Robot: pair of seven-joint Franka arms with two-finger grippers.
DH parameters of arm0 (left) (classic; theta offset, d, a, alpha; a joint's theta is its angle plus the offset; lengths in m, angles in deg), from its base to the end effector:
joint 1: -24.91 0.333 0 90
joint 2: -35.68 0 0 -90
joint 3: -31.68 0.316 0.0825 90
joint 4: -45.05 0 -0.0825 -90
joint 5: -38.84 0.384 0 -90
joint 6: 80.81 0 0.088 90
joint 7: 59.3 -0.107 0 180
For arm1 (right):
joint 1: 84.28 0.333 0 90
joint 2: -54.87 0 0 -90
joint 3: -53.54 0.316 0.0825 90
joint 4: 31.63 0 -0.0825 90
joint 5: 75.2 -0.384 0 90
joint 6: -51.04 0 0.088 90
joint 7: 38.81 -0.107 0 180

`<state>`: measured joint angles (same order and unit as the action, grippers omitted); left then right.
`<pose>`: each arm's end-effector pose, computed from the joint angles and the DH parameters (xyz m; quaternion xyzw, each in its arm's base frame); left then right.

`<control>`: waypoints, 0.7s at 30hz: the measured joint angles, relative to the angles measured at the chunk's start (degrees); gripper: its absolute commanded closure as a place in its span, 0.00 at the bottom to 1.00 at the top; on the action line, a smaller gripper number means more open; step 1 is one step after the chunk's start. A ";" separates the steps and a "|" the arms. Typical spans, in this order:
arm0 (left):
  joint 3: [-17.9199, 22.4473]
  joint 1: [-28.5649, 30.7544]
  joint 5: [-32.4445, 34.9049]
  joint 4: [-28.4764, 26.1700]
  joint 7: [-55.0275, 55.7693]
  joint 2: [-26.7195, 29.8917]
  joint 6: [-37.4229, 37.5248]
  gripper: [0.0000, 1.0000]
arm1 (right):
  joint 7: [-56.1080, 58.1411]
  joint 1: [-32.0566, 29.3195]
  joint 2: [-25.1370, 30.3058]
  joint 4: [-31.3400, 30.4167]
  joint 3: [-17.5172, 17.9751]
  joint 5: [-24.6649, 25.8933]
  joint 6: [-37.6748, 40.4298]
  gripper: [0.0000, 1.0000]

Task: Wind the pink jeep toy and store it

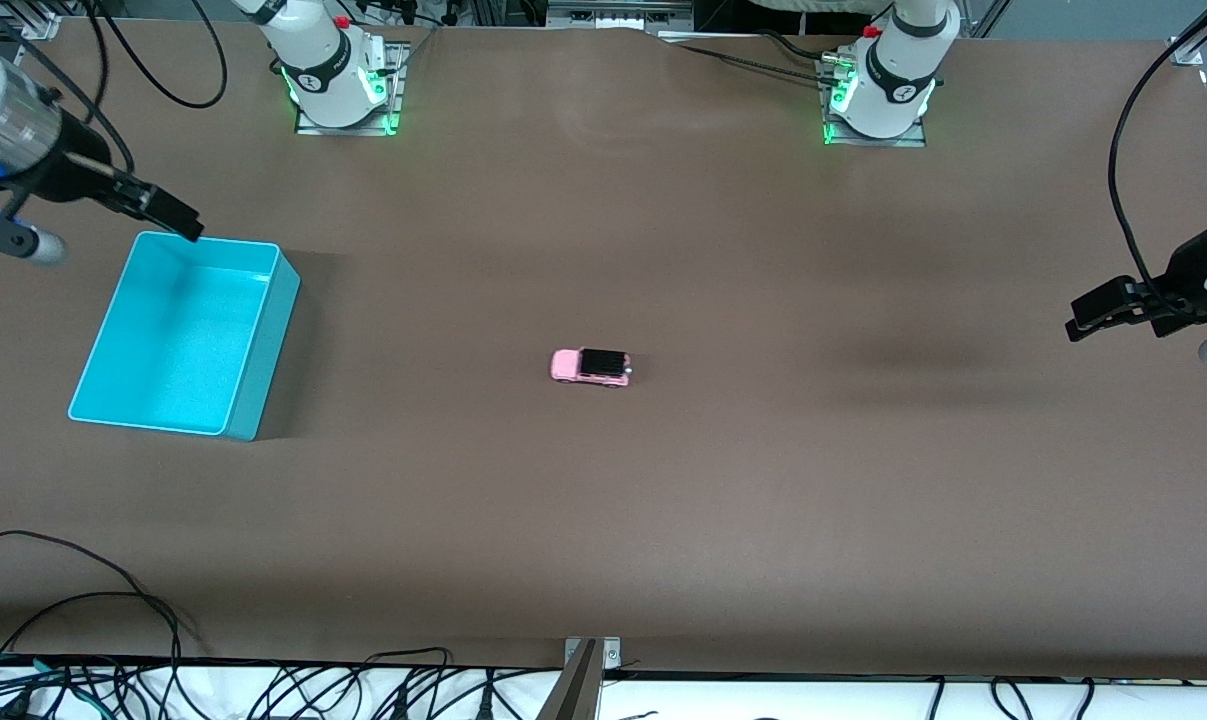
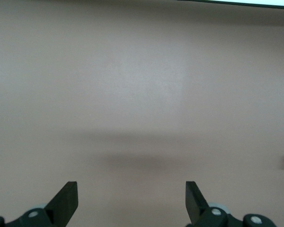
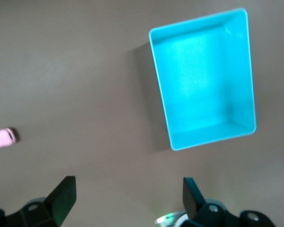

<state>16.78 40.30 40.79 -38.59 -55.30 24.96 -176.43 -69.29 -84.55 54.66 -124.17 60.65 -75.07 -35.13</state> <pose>0.6176 0.0231 0.5796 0.9991 0.0402 0.0139 0.0074 0.5425 0.0647 0.5963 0.9772 -0.2045 -0.0541 0.0192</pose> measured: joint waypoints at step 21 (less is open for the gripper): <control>0.46 -0.32 0.00 0.00 0.00 0.70 1.40 0.00 | -41.64 7.55 -10.88 -0.09 0.16 0.00 -10.05 0.00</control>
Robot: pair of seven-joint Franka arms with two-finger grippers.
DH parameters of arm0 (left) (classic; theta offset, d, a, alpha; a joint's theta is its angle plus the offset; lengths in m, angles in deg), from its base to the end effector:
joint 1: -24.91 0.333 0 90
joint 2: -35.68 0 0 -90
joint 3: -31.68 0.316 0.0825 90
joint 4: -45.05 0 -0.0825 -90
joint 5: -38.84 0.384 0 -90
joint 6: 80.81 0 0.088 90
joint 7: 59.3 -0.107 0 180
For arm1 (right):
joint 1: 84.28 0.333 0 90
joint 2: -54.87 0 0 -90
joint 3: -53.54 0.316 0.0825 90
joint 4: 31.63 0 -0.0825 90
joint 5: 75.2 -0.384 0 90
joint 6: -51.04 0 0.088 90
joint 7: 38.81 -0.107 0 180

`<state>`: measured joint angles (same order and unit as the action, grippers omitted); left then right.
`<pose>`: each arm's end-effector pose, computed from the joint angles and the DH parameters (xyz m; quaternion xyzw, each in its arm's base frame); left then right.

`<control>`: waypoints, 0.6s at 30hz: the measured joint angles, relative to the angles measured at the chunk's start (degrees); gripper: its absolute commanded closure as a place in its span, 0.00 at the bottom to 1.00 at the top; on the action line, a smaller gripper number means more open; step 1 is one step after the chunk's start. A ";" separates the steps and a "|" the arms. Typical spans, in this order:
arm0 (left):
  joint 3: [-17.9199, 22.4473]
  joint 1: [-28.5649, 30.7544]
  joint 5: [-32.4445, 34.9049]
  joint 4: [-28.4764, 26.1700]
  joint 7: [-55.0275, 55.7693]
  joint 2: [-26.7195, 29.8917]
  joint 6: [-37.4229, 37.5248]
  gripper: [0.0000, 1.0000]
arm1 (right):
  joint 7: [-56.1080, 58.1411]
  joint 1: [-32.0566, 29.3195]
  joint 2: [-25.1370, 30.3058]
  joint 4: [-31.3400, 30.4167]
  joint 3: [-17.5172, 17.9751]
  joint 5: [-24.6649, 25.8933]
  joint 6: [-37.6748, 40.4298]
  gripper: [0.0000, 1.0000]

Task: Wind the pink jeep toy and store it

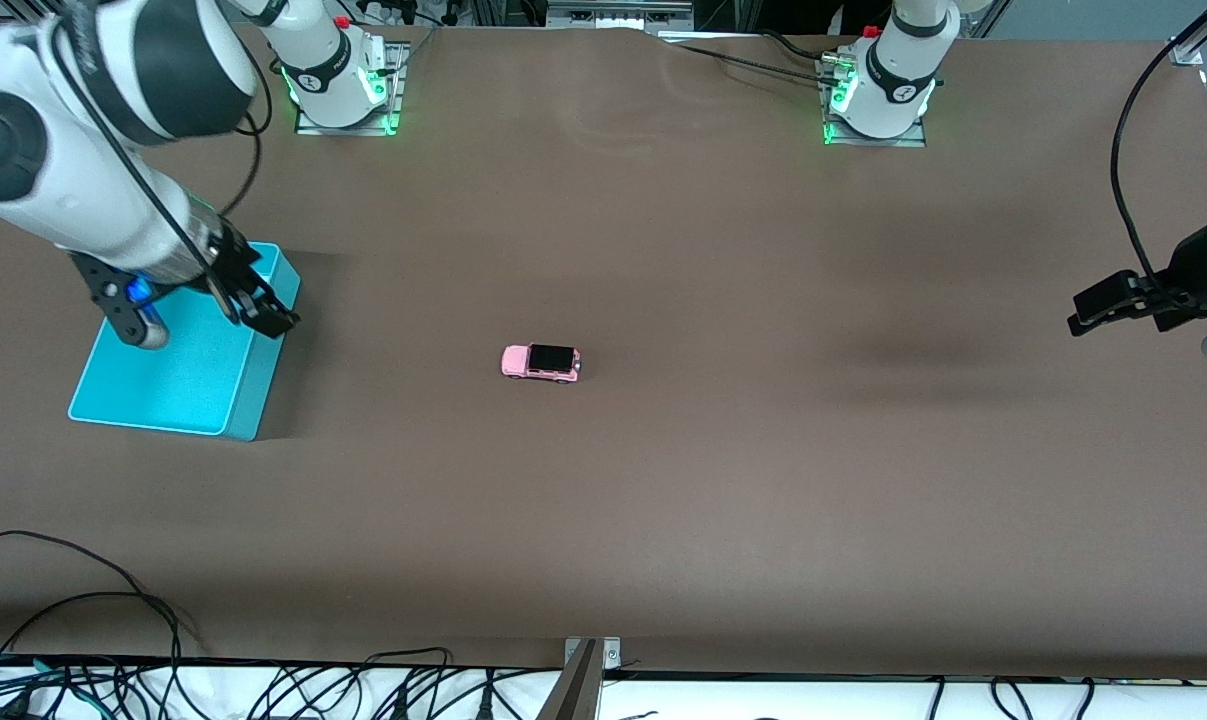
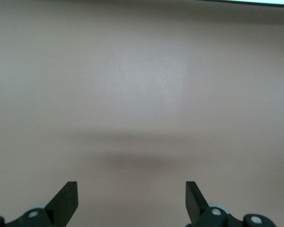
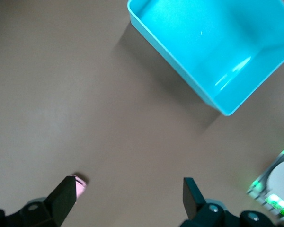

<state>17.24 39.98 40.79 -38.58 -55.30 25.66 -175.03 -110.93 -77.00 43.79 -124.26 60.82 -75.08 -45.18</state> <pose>0.6121 0.0233 0.5846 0.9991 0.0413 0.0076 0.0049 0.5893 0.1472 0.4997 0.8745 -0.4806 -0.0546 0.0362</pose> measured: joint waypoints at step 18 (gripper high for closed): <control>19.23 -19.88 -2.43 -3.55 -0.06 3.49 2.41 0.00 | -34.16 7.10 -9.17 -0.36 0.12 -0.06 -12.27 0.00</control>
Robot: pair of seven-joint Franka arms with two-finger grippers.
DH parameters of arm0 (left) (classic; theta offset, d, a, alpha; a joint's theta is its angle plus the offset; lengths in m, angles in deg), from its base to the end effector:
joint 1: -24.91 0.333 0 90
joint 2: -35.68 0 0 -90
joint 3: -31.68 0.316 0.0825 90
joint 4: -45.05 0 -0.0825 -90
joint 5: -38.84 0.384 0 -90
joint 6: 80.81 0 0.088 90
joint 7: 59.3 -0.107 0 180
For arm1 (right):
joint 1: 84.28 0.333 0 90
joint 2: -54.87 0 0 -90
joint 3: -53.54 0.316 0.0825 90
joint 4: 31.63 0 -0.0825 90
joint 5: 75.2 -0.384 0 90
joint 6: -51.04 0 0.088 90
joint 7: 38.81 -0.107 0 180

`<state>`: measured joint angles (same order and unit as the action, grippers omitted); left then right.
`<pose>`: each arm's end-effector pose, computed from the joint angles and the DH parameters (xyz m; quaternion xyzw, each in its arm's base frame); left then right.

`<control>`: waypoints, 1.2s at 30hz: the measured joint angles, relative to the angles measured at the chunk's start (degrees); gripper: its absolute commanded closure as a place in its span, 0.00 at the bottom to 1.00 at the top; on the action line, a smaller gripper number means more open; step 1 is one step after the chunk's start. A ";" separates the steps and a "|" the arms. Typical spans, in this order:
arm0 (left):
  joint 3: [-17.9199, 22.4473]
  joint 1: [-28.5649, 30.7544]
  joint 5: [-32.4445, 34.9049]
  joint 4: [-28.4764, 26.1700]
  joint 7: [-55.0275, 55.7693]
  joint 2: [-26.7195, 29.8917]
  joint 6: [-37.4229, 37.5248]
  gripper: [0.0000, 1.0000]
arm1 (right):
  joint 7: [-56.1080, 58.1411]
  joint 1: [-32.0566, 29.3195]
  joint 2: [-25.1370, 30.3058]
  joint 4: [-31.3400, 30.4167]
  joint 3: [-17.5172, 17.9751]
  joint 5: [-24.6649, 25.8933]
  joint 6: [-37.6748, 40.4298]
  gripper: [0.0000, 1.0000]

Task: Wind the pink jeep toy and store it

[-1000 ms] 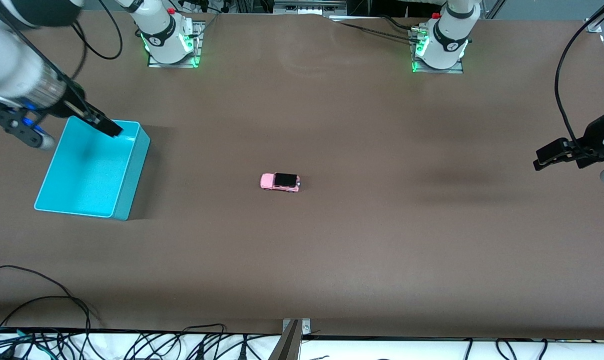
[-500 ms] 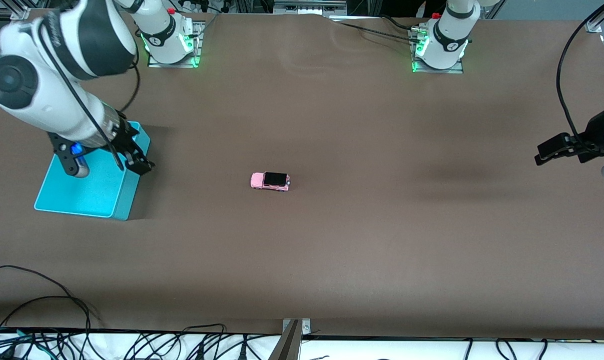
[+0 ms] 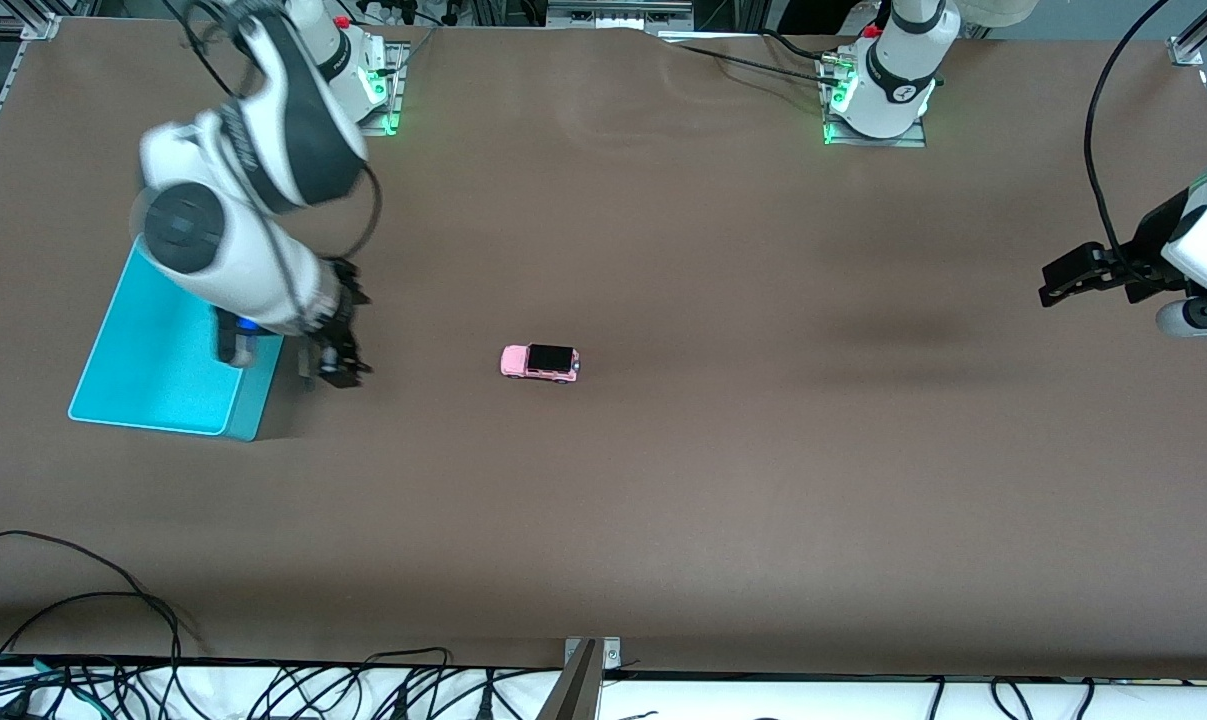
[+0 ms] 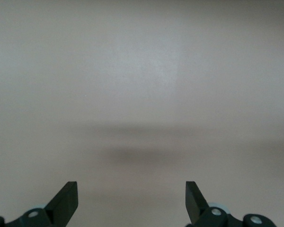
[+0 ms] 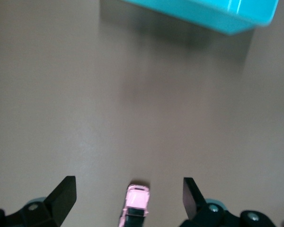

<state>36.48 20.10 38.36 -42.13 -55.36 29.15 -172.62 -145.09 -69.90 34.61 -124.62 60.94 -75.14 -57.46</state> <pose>0.5907 -0.0037 0.5854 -0.9993 -0.0343 0.0164 0.0011 0.6076 0.2333 0.4129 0.7375 -0.6738 -0.0372 0.0263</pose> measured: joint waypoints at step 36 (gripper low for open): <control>0.34 -0.14 -1.94 -0.74 -0.23 0.35 -0.15 0.00 | -30.15 15.10 -18.04 -0.09 0.03 -0.03 -24.36 0.00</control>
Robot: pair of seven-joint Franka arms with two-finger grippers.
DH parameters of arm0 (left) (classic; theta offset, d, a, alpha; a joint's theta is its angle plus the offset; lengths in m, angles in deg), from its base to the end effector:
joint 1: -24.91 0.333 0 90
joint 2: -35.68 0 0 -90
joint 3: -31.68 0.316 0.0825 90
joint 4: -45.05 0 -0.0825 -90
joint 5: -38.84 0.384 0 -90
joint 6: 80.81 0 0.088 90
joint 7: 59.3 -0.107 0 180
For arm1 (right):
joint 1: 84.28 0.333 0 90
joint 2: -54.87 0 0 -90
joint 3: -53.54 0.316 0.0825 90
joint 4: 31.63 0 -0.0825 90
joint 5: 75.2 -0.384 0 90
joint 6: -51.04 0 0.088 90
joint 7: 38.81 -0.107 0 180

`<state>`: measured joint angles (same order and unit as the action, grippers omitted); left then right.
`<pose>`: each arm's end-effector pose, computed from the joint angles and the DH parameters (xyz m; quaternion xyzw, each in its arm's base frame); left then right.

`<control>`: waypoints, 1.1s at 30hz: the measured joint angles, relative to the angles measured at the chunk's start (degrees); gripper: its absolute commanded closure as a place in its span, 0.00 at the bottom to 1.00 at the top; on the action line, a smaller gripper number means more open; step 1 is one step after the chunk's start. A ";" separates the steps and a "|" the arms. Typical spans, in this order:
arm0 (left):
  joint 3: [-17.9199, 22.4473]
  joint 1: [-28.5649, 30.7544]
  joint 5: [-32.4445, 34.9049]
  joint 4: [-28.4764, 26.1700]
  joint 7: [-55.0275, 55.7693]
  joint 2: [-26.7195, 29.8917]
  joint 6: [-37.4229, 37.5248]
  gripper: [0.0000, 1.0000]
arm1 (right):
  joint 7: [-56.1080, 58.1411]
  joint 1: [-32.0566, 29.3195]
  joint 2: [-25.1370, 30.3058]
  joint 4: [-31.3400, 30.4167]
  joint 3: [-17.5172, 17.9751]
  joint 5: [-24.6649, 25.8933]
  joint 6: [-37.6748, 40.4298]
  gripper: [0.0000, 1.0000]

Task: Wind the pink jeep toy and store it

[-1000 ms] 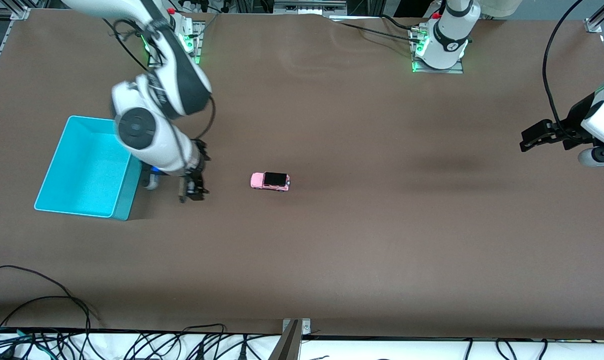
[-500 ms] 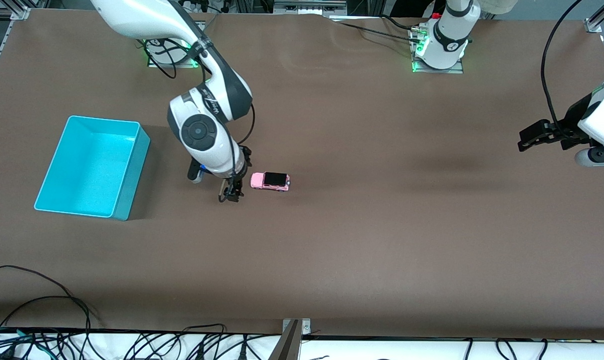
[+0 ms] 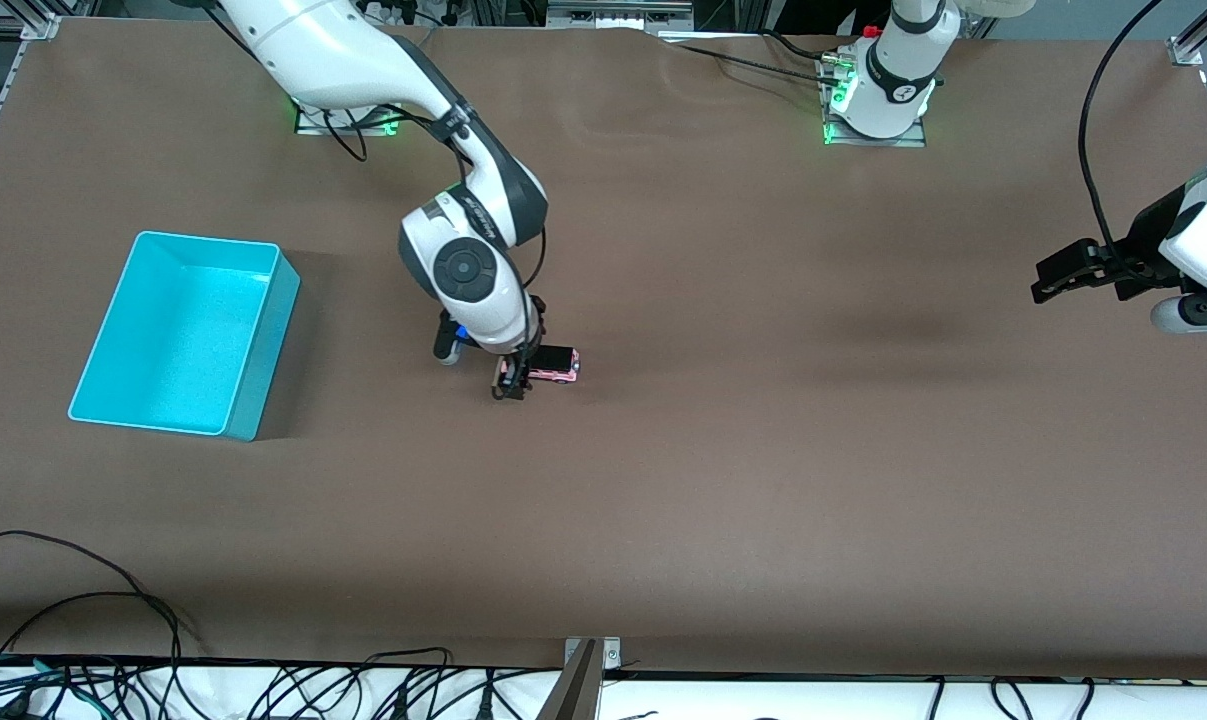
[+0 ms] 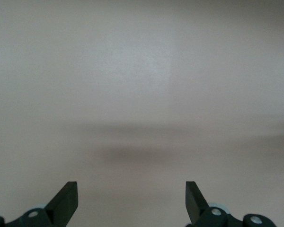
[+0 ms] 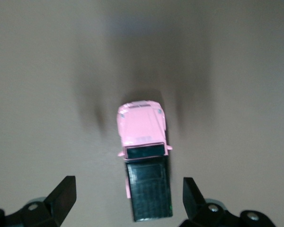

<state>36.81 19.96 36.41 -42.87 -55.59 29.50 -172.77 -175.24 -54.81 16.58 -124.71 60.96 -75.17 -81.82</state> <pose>0.5888 -0.0053 0.5832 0.9991 0.0349 -0.0189 0.0158 0.5622 0.4077 0.2365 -0.6343 0.7719 0.0387 0.0179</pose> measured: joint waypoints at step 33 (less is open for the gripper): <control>0.00 -0.35 -0.06 0.36 0.00 -0.21 -0.26 0.00 | -2.47 1.62 -4.16 0.52 -0.53 0.81 -2.89 0.86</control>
<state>36.81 19.61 36.35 -42.51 -55.59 29.28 -173.03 -177.70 -53.18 12.42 -124.19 60.43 -74.36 -84.71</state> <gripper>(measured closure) 0.000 0.480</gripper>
